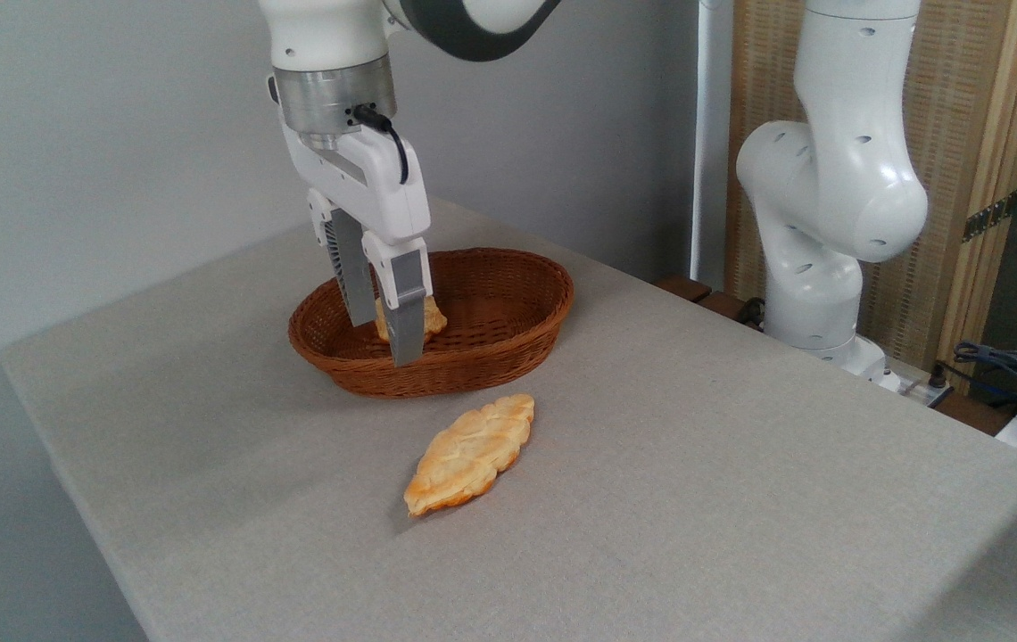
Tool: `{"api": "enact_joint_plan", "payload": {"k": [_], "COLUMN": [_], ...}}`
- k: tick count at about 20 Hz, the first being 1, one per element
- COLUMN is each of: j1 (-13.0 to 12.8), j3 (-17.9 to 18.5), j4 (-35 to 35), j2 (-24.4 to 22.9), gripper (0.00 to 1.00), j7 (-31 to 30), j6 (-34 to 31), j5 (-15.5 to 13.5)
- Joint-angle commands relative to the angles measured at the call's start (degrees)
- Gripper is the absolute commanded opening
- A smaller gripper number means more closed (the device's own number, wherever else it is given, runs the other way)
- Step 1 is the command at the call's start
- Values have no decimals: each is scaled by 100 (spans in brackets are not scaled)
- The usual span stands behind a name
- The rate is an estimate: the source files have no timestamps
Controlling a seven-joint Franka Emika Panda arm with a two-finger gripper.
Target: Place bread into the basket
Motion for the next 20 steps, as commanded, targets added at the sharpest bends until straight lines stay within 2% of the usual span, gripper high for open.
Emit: {"api": "enact_joint_plan", "payload": {"k": [1, 3, 16, 18, 20], "j1": [-55, -63, -29, 208, 690], "j3": [277, 400, 366, 234, -152], "j4": [184, 184, 219, 219, 219], "j2": [3, -67, -67, -76, -76], "gripper": [100, 100, 100, 100, 100], "j7": [323, 341, 341, 358, 419], "j6": [-179, -179, -364, -373, -373], "j5": [15, 15, -46, -64, -221]}}
